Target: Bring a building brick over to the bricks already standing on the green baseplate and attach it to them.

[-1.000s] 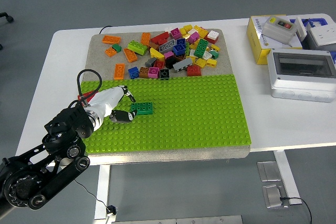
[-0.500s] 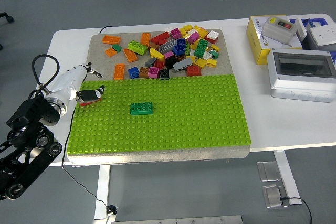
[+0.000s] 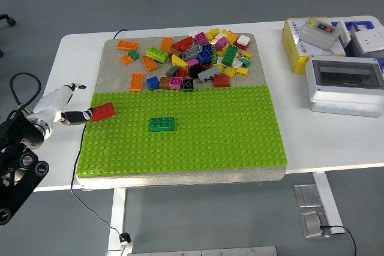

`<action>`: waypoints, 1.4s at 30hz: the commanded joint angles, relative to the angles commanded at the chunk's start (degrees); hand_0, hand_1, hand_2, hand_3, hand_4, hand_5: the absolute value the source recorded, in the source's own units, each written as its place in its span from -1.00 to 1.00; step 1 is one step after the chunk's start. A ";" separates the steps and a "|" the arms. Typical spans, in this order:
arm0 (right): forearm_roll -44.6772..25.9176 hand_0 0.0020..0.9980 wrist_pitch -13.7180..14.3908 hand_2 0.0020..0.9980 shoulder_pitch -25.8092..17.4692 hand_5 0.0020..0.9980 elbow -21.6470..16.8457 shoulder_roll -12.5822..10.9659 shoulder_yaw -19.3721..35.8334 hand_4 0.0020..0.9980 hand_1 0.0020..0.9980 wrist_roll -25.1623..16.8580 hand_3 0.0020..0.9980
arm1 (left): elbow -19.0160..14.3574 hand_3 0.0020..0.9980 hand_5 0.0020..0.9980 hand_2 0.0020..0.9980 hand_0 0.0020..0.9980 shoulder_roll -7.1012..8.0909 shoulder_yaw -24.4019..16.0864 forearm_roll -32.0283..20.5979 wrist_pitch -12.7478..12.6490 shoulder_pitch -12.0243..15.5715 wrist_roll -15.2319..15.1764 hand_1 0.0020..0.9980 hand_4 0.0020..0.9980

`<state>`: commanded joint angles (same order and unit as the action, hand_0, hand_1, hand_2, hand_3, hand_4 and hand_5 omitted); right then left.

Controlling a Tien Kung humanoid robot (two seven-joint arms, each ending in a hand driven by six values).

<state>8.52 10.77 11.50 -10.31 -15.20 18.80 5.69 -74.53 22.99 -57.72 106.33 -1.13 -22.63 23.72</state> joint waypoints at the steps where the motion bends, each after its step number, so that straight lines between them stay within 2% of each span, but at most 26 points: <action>1: -0.27 0.34 -0.01 0.33 0.07 0.48 0.00 0.06 -0.21 0.17 0.28 -0.07 0.41 | 0.27 0.88 -0.45 1.00 1.00 -0.13 0.42 -0.10 0.03 -0.27 0.02 1.00 0.38; 8: -1.11 0.34 -0.07 0.33 0.19 0.48 0.00 0.35 -0.74 0.17 0.28 -0.27 0.41 | 2.35 0.85 -0.46 1.00 1.00 -1.78 1.59 -0.05 0.07 -1.26 0.10 1.00 0.36; 13: -0.67 0.34 -0.05 0.33 0.07 0.48 0.00 0.32 -0.09 0.17 0.28 -0.14 0.41 | 2.55 0.85 -0.46 1.00 1.00 -3.27 0.03 0.23 -0.28 -0.54 0.11 1.00 0.36; 14: -0.64 0.34 -0.04 0.33 0.05 0.48 0.00 0.33 0.00 0.17 0.28 -0.14 0.41 | 2.28 0.78 -0.47 1.00 1.00 -3.53 -0.57 -0.39 -0.55 -0.20 -0.05 0.99 0.34; 19: -0.64 0.34 -0.04 0.33 0.05 0.48 0.00 0.46 0.06 0.17 0.28 -0.28 0.41 | -0.79 0.78 -0.47 1.00 1.00 -3.85 -3.30 -7.23 -3.71 2.42 -3.75 0.99 0.34; 20: -0.60 0.34 -0.03 0.33 0.05 0.48 0.00 0.49 0.14 0.17 0.28 -0.32 0.41 | -1.48 0.64 -0.48 0.72 0.85 -3.78 -3.92 -8.73 -4.78 3.08 -5.07 0.71 0.33; 25: -0.40 0.34 0.05 0.33 -0.15 0.48 0.00 0.56 0.61 0.17 0.28 -0.43 0.41 | -4.37 0.64 -0.48 0.72 0.85 -3.24 -7.72 -17.61 -10.47 7.15 -14.16 0.71 0.33; 26: -0.43 0.34 0.06 0.33 -0.22 0.49 0.00 0.54 0.65 0.17 0.28 -0.43 0.41 | -4.66 0.54 -0.46 0.48 0.60 -3.22 -8.31 -19.46 -11.49 7.78 -16.06 0.49 0.27; 29: -0.56 0.34 0.06 0.33 -0.46 0.49 0.00 0.52 0.62 0.17 0.28 -0.40 0.41 | -5.07 0.54 -0.46 0.48 0.60 -3.22 -9.39 -25.77 -13.59 9.10 -22.72 0.49 0.27; 37: -2.27 0.34 0.17 0.33 -0.31 0.49 0.00 0.62 -1.31 0.18 0.28 -0.74 0.41 | -4.21 0.52 -0.42 0.43 0.54 -3.94 -8.75 -39.24 -13.71 10.37 -36.66 0.44 0.28; 42: -2.98 0.34 0.21 0.34 -0.07 0.49 0.00 0.80 -2.35 0.18 0.28 -0.82 0.42 | -3.49 0.51 -0.41 0.39 0.52 -3.82 -8.46 -45.15 -13.40 10.63 -42.60 0.42 0.27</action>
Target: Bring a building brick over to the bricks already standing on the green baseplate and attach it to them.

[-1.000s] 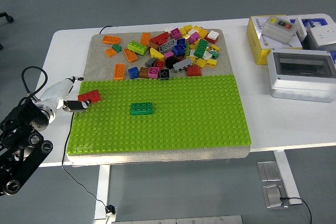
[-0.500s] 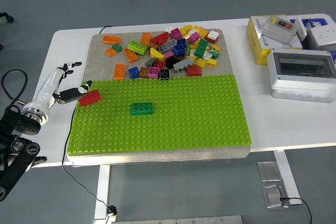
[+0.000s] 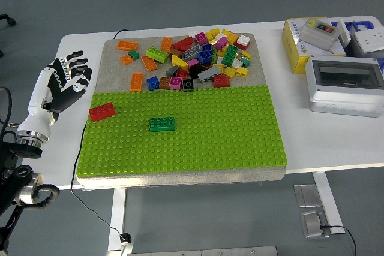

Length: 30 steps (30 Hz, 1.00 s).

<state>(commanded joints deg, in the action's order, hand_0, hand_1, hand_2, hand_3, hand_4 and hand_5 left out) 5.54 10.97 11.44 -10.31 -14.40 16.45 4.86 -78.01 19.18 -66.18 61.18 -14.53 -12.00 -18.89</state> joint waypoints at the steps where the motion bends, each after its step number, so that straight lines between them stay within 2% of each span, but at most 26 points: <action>1: 0.10 0.34 0.00 0.34 0.00 0.49 0.00 0.04 0.04 0.18 0.28 0.04 0.42 | 0.07 0.51 -0.41 0.39 0.52 0.06 -0.06 -0.63 0.04 0.07 -0.69 0.42 0.27; 9: 3.02 0.34 0.01 0.33 0.00 0.50 0.00 0.72 2.61 0.18 0.28 0.72 0.42 | 0.44 0.50 -0.40 0.37 0.51 0.93 -0.22 -1.59 0.41 1.09 -2.17 0.41 0.29; 16: 1.68 0.34 -0.07 0.33 0.38 0.50 0.00 1.07 0.83 0.18 0.28 0.43 0.42 | 0.48 0.50 -0.42 0.38 0.52 1.77 -0.27 -0.79 0.79 1.52 -2.01 0.42 0.27; 30: 0.04 0.34 0.34 0.33 -0.27 0.51 0.00 1.23 0.18 0.18 0.28 0.27 0.42 | 0.27 0.50 -0.39 0.38 0.53 1.83 -2.48 1.01 1.43 2.22 -0.83 0.43 0.23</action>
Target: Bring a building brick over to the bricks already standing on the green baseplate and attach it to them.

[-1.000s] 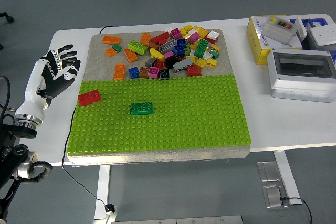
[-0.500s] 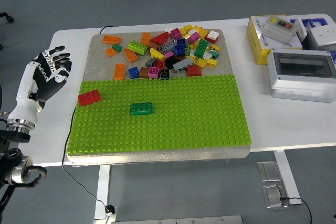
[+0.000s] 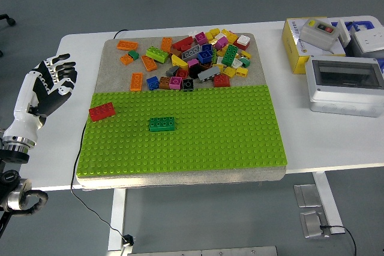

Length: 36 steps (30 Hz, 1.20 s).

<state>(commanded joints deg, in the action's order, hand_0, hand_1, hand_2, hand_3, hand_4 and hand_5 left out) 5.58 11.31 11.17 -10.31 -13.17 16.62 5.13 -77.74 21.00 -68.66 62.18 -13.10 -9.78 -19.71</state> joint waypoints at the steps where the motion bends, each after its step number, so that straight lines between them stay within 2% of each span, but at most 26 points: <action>1: 0.28 0.34 0.02 0.33 -0.01 0.51 0.00 0.09 0.27 0.18 0.28 0.07 0.42 | 0.00 0.50 -0.39 0.38 0.53 -0.03 -0.07 0.17 0.08 -0.04 0.12 0.43 0.23; 14: 2.83 0.34 0.16 0.33 -0.26 0.51 0.00 0.49 2.55 0.17 0.28 0.44 0.42 | 0.19 0.52 -0.38 0.44 0.59 -0.22 0.61 2.20 1.35 -0.19 2.55 0.50 0.24; 36: 3.95 0.33 0.20 0.34 -0.13 0.50 0.00 0.35 3.83 0.18 0.28 0.61 0.42 | 0.17 0.53 -0.37 0.45 0.60 -0.30 -0.08 4.57 1.57 -0.36 3.12 0.51 0.27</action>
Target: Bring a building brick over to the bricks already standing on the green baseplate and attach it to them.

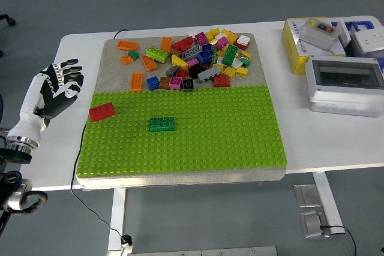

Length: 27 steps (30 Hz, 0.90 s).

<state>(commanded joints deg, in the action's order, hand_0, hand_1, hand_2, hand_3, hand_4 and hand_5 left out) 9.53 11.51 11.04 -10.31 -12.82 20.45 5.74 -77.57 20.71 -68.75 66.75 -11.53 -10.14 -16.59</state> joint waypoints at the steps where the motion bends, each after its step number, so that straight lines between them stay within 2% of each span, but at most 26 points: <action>1: -0.01 0.33 0.00 0.34 0.00 0.50 0.00 0.01 0.02 0.18 0.28 0.00 0.42 | -0.01 0.53 -0.37 0.45 0.60 0.01 -0.04 0.35 -0.03 -0.02 0.07 0.51 0.27; 12: -2.96 0.34 -0.04 0.34 0.32 0.49 0.00 -0.13 -2.73 0.17 0.28 -0.69 0.42 | 0.36 0.54 -0.36 0.48 0.65 0.44 0.45 6.68 -1.18 -0.60 1.38 0.55 0.32; 14: -2.37 0.34 -0.05 0.34 0.35 0.49 0.00 -0.20 -2.07 0.17 0.28 -0.64 0.42 | 0.67 0.54 -0.36 0.48 0.65 0.58 0.98 9.56 -1.50 -1.21 3.39 0.55 0.32; 15: -1.95 0.34 -0.06 0.34 0.34 0.49 0.00 -0.23 -1.62 0.16 0.28 -0.57 0.42 | 0.85 0.68 -0.37 0.73 0.87 0.67 1.25 10.78 -1.50 -1.57 4.21 0.80 0.34; 20: 3.05 0.34 -0.22 0.34 0.22 0.49 0.00 -0.27 3.52 0.16 0.28 0.50 0.42 | 3.55 0.68 -0.37 0.73 0.87 1.70 4.56 20.58 -0.12 -6.08 11.37 0.80 0.34; 21: 3.40 0.34 -0.24 0.34 0.22 0.48 0.00 -0.26 3.89 0.17 0.28 0.56 0.42 | 3.98 0.78 -0.34 0.85 0.96 1.80 4.95 21.92 0.14 -6.69 12.40 0.88 0.39; 26: 4.06 0.34 -0.20 0.34 0.60 0.48 0.00 -0.40 4.65 0.17 0.28 0.51 0.42 | 7.95 0.78 -0.34 0.85 0.96 1.83 8.43 29.90 2.21 -10.76 18.98 0.88 0.39; 27: 3.90 0.34 -0.17 0.34 0.71 0.45 0.00 -0.44 4.51 0.17 0.28 0.44 0.42 | 8.71 0.81 -0.32 0.91 0.99 1.76 9.22 31.15 2.80 -11.39 20.14 0.92 0.43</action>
<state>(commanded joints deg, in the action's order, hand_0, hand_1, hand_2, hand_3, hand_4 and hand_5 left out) 13.43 11.33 11.75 -10.31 -13.25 24.96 6.18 -68.85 22.47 -59.53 97.90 -8.73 -21.53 3.55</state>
